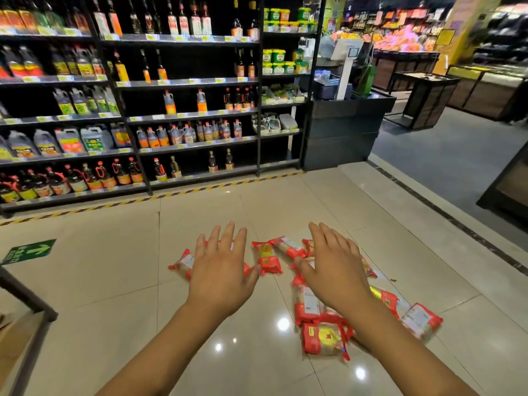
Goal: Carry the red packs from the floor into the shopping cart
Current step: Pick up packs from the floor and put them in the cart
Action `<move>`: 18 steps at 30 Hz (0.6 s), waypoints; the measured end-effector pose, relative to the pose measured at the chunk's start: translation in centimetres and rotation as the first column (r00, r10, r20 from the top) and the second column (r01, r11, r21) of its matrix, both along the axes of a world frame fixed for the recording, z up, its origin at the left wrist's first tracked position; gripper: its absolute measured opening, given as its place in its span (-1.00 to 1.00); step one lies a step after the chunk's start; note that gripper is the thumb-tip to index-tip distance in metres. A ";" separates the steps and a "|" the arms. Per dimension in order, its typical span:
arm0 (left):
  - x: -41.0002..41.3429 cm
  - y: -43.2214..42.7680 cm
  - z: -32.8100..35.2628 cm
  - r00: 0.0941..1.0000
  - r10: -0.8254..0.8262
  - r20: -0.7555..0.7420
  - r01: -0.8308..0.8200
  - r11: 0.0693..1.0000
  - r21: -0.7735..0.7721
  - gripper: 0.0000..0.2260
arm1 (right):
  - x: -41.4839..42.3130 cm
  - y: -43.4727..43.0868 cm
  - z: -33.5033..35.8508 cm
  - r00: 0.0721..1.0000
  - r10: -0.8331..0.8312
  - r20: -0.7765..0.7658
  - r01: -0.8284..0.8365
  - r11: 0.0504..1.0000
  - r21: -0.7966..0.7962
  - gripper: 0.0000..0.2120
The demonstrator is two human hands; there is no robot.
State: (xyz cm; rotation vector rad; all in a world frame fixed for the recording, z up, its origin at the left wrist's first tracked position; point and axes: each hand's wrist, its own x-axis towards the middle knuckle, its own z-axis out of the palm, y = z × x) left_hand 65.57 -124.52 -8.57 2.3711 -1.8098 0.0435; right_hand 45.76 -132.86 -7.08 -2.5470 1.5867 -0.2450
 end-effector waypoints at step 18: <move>13.9 -21.6 -2.2 0.995 0.006 -0.100 -0.002 0.999 0.040 -0.28 | 12.3 -22.2 -0.2 0.996 -0.056 -0.064 0.055 0.998 -0.018 -0.28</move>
